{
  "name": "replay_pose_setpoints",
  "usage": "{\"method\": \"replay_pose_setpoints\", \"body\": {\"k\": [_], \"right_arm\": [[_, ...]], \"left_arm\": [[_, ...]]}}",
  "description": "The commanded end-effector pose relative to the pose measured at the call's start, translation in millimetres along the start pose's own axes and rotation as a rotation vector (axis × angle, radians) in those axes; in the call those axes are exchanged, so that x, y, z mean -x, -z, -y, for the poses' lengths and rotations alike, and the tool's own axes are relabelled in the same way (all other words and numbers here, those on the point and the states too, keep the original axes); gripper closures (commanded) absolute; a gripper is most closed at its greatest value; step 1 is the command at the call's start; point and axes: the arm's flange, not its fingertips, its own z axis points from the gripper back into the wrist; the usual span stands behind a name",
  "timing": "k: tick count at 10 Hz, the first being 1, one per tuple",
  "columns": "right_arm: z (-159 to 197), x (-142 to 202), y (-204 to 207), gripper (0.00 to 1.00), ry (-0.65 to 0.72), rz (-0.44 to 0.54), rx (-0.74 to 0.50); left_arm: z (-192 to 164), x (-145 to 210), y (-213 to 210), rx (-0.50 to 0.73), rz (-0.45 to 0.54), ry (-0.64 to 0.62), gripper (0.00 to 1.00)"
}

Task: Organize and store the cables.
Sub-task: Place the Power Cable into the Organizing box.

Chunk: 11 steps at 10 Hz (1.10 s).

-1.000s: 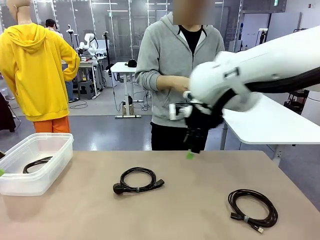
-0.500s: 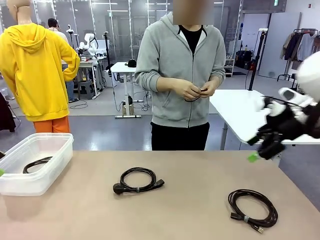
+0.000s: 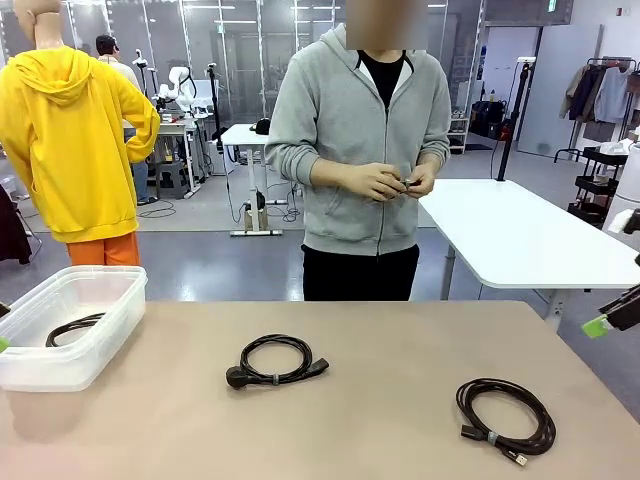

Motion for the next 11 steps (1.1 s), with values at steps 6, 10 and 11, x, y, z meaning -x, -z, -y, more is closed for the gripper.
{"method": "replay_pose_setpoints", "body": {"k": [6, 10, 11], "right_arm": [[-9, -9, 6, 0.0, -0.026, -0.013, -0.077], [-12, -9, 11, 0.0, -0.03, -0.007, -0.071], [-12, -9, 11, 0.0, -0.03, -0.007, -0.071]], "left_arm": [[0, 0, 0, 0.0, 0.0, 0.0, 0.0], [39, -159, 40, -0.024, -0.241, 0.262, 0.0], [51, -196, 66, -0.014, -0.289, 0.308, 0.0]]}}
